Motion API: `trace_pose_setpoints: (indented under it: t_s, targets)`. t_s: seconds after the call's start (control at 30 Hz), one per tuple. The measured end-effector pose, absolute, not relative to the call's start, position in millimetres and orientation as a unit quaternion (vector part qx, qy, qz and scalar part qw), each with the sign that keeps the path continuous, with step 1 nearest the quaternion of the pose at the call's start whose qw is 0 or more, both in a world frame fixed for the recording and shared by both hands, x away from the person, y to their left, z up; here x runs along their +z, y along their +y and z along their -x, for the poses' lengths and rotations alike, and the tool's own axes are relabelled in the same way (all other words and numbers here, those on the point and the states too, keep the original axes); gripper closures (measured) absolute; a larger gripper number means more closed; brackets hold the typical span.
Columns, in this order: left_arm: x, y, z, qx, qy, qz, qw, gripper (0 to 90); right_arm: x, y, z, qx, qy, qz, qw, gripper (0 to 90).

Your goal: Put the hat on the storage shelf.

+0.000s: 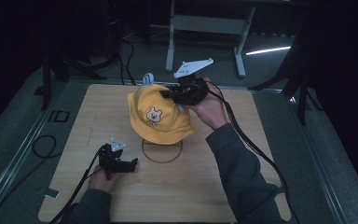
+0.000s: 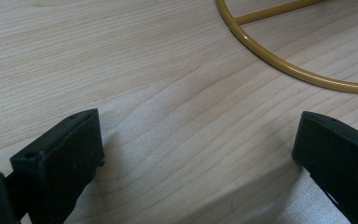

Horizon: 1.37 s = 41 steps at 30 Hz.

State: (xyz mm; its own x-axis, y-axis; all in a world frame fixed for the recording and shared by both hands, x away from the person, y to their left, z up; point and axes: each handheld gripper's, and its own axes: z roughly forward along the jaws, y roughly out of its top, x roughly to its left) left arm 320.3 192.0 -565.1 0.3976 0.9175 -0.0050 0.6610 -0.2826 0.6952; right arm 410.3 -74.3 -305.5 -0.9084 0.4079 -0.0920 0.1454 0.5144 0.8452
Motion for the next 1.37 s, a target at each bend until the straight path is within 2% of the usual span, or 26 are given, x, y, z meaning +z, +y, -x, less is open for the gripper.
trace_pose_setpoints:
  t_s: [0.43,0.5,0.73,0.9,1.1,1.37]
  targets:
    - [-565,192,-320,0.204,0.51,-0.775,0.315,1.9,-315,-62,-407,0.444,0.869,-0.156,0.149,79.5]
    - [-565,192,-320,0.204,0.51,-0.775,0.314,1.9,-314,-62,-407,0.443,0.871,-0.155,0.147,75.4]
    - [-565,192,-320,0.204,0.51,-0.774,0.315,1.9,-312,-63,-402,0.448,0.866,-0.161,0.15,47.8]
    - [-565,192,-320,0.205,0.51,-0.774,0.315,1.9,-304,-71,-398,0.453,0.86,-0.174,0.158,35.8]
    - [-565,192,-320,0.204,0.51,-0.774,0.315,1.9,-297,-79,-389,0.453,0.858,-0.174,0.171,25.4]
    - [-565,192,-320,0.205,0.51,-0.773,0.316,1.9,-291,-84,-382,0.465,0.846,-0.174,0.196,23.7]
